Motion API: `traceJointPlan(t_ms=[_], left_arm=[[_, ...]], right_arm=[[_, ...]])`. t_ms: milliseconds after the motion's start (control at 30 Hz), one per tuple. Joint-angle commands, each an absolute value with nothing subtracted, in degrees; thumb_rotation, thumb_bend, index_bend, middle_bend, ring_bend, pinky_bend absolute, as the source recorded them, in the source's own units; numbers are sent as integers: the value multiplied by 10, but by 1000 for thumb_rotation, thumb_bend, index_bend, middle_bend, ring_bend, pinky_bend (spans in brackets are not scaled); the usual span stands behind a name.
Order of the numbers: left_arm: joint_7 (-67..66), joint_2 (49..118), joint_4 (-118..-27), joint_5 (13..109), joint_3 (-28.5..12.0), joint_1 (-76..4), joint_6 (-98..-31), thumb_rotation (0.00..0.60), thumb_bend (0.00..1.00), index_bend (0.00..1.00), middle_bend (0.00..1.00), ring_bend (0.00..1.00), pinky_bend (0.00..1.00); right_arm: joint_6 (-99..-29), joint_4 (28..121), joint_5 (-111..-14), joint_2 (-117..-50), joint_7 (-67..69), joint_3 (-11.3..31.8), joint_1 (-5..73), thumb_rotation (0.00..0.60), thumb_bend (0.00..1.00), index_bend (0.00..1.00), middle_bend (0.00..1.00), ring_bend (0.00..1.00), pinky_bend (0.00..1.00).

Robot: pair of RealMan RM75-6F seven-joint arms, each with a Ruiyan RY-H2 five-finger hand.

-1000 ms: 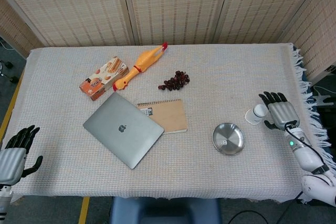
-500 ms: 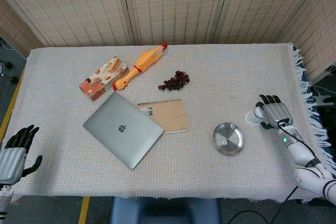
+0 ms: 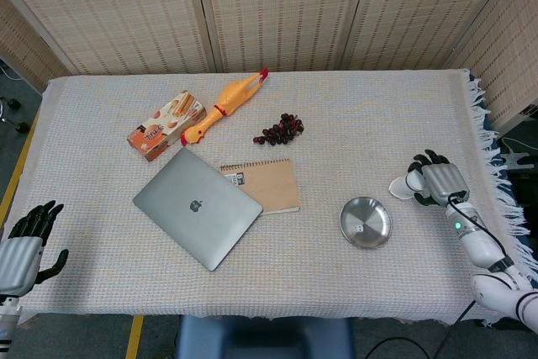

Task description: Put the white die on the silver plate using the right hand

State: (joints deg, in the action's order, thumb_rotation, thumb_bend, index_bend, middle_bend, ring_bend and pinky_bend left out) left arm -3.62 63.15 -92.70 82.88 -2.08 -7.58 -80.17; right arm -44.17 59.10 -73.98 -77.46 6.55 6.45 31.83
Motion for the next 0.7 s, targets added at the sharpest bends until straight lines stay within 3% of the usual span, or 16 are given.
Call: traceJointPlan(t_ms=[33,267,567,700], left_arm=[[-38,632,-927,829,-21,-76,-801,600,399,0,0,0,145],[-45,635,-929,830,-19,-77,-800,600,399,0,0,0,145],[-37,631,-931,833,-19,-76,-803,600,399,0,0,0,145],[-31,628,-931,834,-19,-75,-805,600,399,0,0,0,145]], right_arm=[[-486,633,-776,-745,114,58,301,600,219,484,134,0,138],[-550,729,-866,-688,188,24,283,600,249,504,158,0,138],[-584,771,-939,-695,181,-14,284,600,284,513,214,0,172],[-584,767,-949,-710,188,-20,291,600,315,514,245,20,246]])
